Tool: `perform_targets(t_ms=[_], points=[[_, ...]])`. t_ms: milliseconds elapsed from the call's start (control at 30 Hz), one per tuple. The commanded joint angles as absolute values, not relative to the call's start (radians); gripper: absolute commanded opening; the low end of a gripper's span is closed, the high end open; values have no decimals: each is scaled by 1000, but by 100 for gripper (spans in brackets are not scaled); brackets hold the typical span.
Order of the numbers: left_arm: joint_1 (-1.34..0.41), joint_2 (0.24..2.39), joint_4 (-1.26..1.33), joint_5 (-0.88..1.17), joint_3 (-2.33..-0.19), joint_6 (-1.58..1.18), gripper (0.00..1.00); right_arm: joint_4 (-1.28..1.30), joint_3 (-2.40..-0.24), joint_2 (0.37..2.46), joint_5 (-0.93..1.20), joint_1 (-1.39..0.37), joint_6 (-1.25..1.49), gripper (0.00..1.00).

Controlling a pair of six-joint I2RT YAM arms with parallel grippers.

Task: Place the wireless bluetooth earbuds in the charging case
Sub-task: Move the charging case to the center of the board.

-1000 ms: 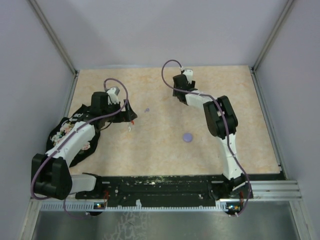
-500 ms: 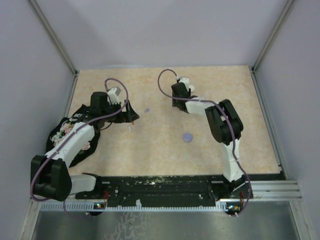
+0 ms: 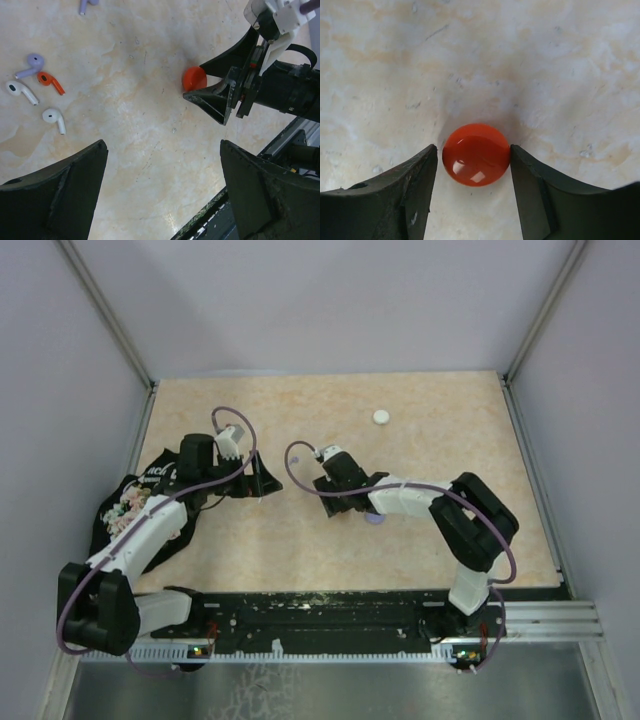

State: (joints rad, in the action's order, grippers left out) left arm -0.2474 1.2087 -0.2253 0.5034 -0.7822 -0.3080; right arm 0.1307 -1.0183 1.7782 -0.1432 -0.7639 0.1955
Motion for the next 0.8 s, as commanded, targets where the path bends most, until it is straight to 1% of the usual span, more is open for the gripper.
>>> perform_targets(t_ms=[0,133,300,500,767], points=[[-257,1167,-216,541,-753,-336,97,156,-982,1676,-126,-779,210,61],[-260,1154,-216,536,-734,-345,97,159,-947,1625,-172,-780,242,65],[-262,1163,-221,542,-746,-345,97,201,-945,1612,-252,-779,278,66],[-264,1183,-216,560,-757,-350,97,127,-918,1582,-114,-779,233,66],[-264,1211,-186,602,-759,-387,97,92,-938,1660,-107,-780,224,63]])
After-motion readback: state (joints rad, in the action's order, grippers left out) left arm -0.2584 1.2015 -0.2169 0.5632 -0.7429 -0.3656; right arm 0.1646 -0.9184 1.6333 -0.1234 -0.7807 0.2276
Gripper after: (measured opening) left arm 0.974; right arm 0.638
